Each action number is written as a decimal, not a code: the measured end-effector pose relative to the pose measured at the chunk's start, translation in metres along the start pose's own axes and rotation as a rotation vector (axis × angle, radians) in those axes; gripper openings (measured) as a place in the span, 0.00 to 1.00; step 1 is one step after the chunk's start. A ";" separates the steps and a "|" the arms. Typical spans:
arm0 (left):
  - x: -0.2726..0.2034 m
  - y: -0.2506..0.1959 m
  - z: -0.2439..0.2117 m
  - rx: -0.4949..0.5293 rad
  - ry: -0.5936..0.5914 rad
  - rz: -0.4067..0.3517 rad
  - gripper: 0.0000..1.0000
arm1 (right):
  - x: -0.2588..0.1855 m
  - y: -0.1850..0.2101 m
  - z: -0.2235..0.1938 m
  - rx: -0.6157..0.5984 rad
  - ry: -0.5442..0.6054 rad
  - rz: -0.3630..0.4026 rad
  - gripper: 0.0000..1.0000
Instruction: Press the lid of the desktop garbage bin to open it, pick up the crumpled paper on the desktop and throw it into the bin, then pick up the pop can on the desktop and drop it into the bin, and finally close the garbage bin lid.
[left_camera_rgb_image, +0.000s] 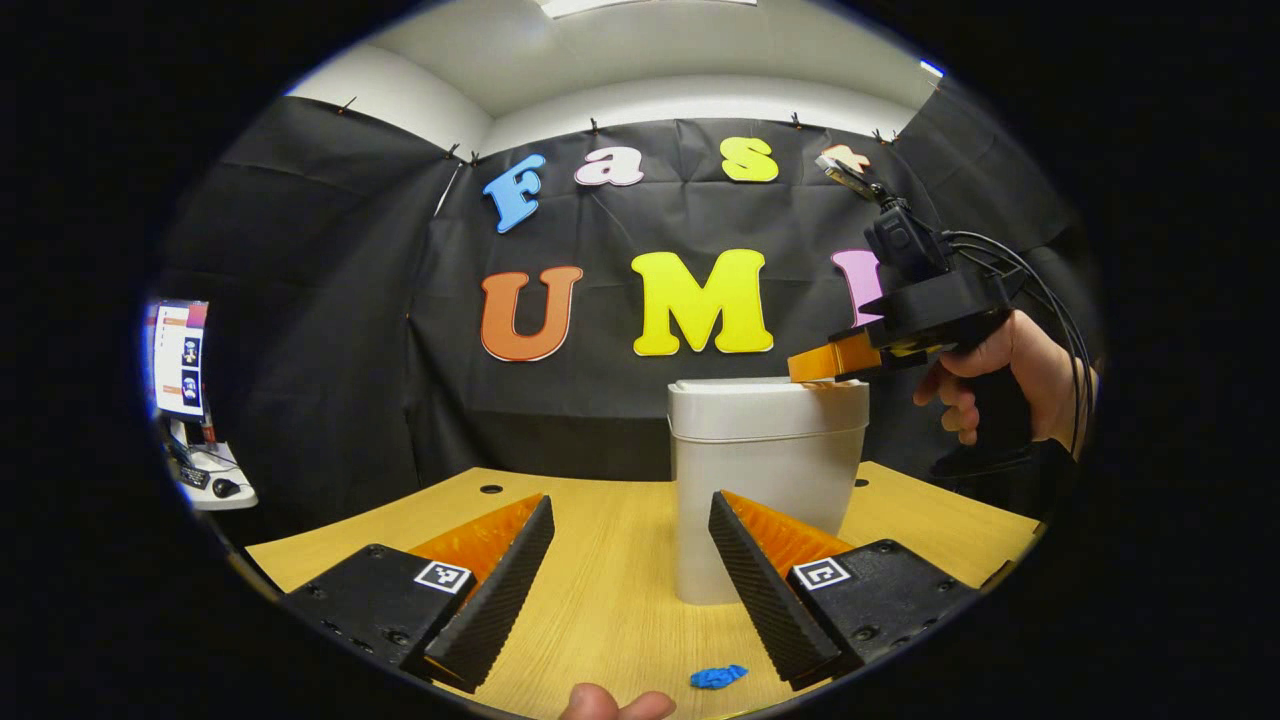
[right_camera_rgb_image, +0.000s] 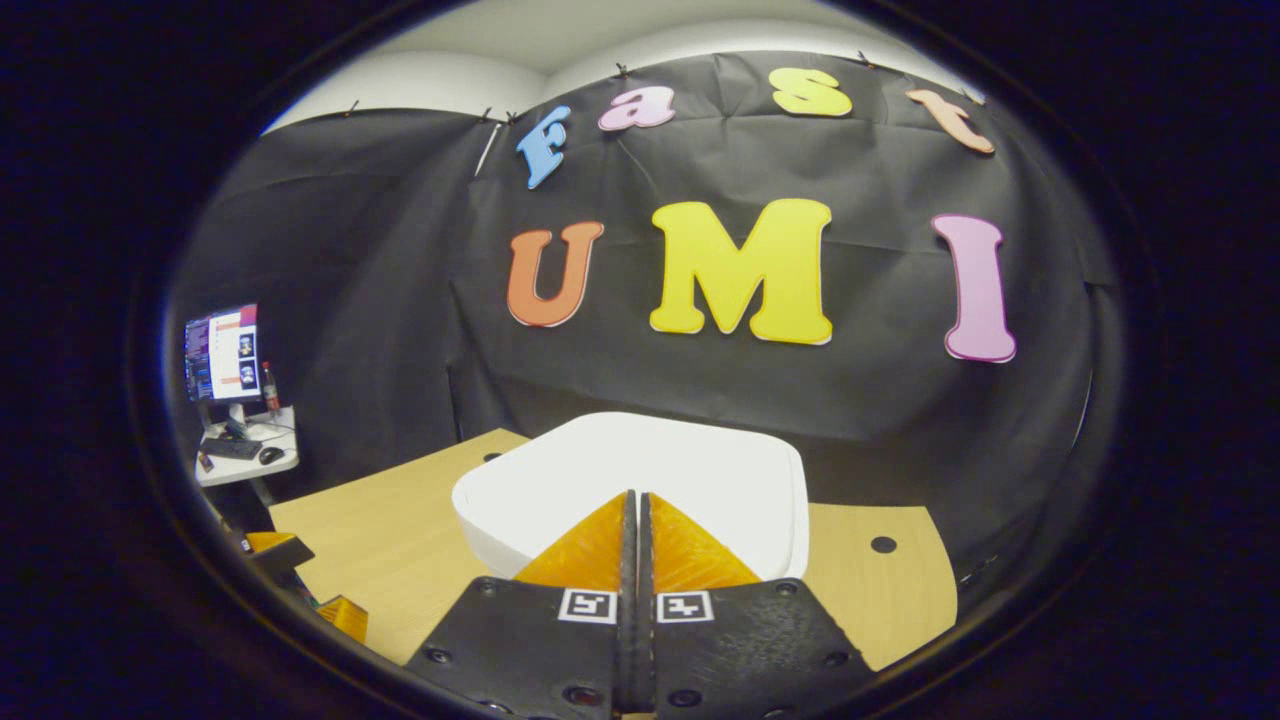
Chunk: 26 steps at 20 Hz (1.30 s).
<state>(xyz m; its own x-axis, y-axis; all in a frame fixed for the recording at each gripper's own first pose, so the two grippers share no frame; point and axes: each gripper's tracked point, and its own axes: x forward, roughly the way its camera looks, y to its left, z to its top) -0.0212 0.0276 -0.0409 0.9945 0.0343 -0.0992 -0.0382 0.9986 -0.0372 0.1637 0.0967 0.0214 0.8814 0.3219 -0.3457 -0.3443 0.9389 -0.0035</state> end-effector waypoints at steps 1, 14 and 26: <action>0.000 -0.004 -0.003 -0.011 0.005 -0.012 1.00 | -0.002 0.000 0.000 0.044 0.003 0.014 0.01; -0.004 -0.017 -0.015 0.016 0.017 -0.036 1.00 | -0.106 -0.034 0.044 0.091 -0.381 -0.105 0.97; -0.009 -0.024 -0.053 0.010 0.107 -0.060 1.00 | -0.155 -0.041 -0.074 0.108 -0.286 -0.155 0.97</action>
<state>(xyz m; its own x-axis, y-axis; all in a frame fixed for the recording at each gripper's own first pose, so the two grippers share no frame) -0.0344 0.0008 -0.0920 0.9789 -0.0291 -0.2025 0.0222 0.9991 -0.0363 0.0176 -0.0011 0.0052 0.9808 0.1817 -0.0715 -0.1768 0.9818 0.0693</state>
